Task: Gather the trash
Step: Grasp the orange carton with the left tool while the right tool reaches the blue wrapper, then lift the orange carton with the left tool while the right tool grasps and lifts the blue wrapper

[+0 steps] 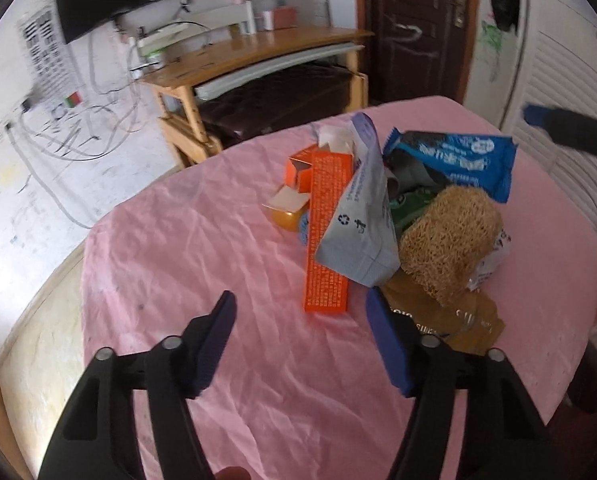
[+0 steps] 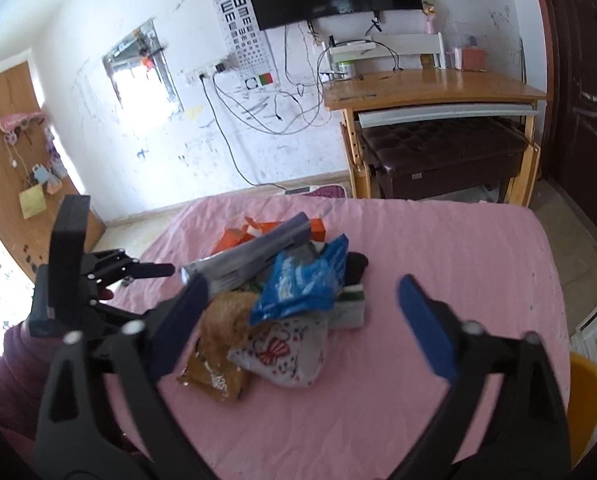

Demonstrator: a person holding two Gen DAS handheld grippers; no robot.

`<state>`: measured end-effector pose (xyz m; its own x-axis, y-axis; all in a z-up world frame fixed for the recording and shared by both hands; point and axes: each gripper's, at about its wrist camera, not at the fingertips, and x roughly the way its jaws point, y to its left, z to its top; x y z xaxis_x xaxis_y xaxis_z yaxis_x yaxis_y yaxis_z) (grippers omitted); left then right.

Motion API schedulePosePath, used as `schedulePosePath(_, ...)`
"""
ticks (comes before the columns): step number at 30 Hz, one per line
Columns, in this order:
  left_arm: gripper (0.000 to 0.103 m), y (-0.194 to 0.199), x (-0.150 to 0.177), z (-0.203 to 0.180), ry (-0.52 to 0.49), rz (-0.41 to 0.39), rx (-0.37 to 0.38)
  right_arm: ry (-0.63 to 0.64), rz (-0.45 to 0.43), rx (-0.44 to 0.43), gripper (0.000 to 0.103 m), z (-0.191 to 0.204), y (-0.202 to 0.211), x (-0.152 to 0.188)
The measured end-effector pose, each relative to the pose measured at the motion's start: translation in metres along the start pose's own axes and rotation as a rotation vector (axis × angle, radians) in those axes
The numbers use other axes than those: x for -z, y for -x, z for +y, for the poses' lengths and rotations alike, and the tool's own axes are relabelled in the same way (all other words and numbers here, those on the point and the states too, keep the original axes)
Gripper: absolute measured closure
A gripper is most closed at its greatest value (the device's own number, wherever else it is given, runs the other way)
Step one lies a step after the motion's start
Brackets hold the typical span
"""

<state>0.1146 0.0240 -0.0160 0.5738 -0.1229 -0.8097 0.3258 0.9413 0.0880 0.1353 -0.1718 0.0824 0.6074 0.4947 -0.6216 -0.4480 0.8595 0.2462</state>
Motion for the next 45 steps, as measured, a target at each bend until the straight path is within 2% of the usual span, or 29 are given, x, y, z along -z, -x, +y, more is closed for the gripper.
schedulePosePath(3,0.048,-0.01,-0.006,0.001,-0.037,0.01,0.052,0.01,0.027,0.019,0.03,0.003,-0.011,-0.006)
schedulePosePath(8,0.048,-0.025,-0.016,-0.005,-0.106,0.012,0.089,0.013,0.071,0.051,0.034,-0.001,-0.031,-0.011)
schedulePosePath(9,0.053,-0.028,-0.019,-0.006,-0.11,0.009,0.11,0.017,0.08,0.059,0.034,-0.002,-0.034,-0.012)
schedulePosePath(12,0.082,-0.036,-0.023,-0.001,-0.082,0.032,0.174,0.019,0.097,0.075,0.034,-0.006,-0.041,-0.014)
schedulePosePath(17,0.085,-0.036,-0.02,0.006,-0.028,0.008,0.23,0.033,0.138,0.066,0.034,-0.002,-0.05,-0.015)
schedulePosePath(20,0.085,-0.028,-0.011,0.01,-0.005,-0.016,0.238,0.066,0.152,0.066,0.036,0.008,-0.054,-0.013)
schedulePosePath(21,0.085,-0.027,-0.008,0.01,-0.003,-0.021,0.235,0.077,0.158,0.065,0.043,0.011,-0.056,-0.012)
schedulePosePath(25,0.085,-0.018,0.002,0.017,0.027,-0.016,0.21,0.106,0.194,0.091,0.055,0.016,-0.064,-0.01)
schedulePosePath(27,0.085,-0.015,0.004,0.02,0.033,-0.023,0.2,0.107,0.202,0.101,0.067,0.016,-0.067,-0.008)
schedulePosePath(33,0.085,0.001,0.012,0.027,0.063,-0.053,0.185,0.099,0.256,0.098,0.086,0.01,-0.081,0.001)
schedulePosePath(38,0.085,0.019,0.011,0.026,0.07,-0.09,0.173,0.023,0.22,0.067,0.084,0.001,-0.076,-0.003)
schedulePosePath(40,0.085,0.023,0.01,0.026,0.07,-0.099,0.17,0.012,0.208,0.063,0.058,0.001,-0.076,-0.007)
schedulePosePath(41,0.085,0.025,0.011,0.026,0.069,-0.099,0.171,0.013,0.204,0.057,0.043,0.003,-0.076,-0.009)
schedulePosePath(42,0.085,0.025,0.011,0.026,0.069,-0.098,0.172,0.021,0.203,0.046,0.039,0.007,-0.078,-0.011)
schedulePosePath(45,0.085,0.024,0.016,0.025,0.078,-0.088,0.185,0.048,0.219,0.052,0.039,0.017,-0.086,-0.013)
